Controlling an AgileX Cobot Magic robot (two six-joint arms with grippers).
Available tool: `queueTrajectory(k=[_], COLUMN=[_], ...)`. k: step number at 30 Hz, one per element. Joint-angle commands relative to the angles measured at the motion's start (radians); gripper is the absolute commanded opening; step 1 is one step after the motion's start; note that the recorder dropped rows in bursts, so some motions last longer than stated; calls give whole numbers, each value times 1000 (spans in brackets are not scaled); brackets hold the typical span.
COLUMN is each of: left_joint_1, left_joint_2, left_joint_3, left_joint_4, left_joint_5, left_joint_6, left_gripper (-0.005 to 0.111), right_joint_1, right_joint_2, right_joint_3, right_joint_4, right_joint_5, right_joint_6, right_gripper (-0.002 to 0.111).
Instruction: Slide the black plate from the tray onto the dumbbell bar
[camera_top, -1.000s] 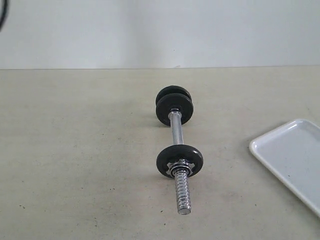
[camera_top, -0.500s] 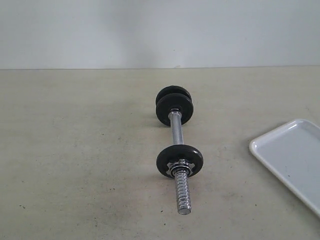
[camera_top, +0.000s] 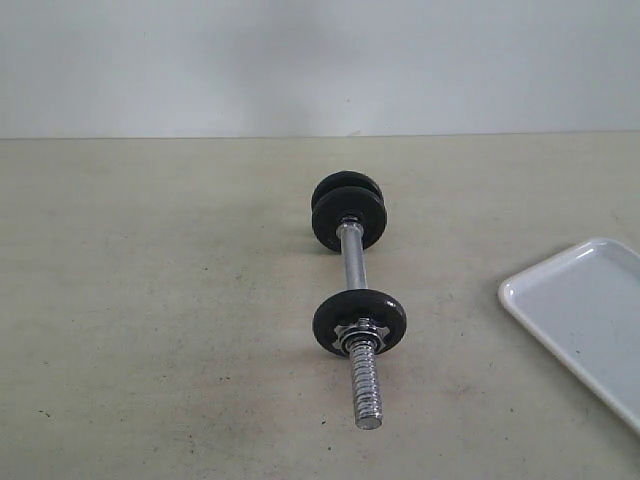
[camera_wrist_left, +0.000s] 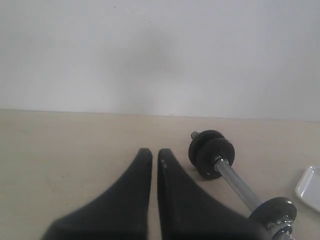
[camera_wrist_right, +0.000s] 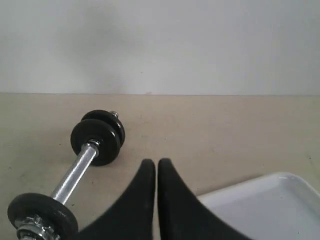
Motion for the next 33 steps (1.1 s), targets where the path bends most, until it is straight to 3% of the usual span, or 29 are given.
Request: queueTrajectory(k=[1,6,33], left_joint_1=[-1,-1,-1], left_joint_2=[-6,-6,-6], left_joint_3=[19,94,96], left_joint_4=[-10,-10,-4], left_joint_5=[35,43,89], left_joint_6=[-11,-11,-11], left_gripper=[4,4,4], right_joint_1=[-3,-3,-3], right_joint_2=[-4,-4,-4], right_joint_3=[42,67,67], right_joint_4=[39,41,57], right_joint_5=[0,23,26], right_joint_6=[1,8,8], right_gripper=[0,0,0])
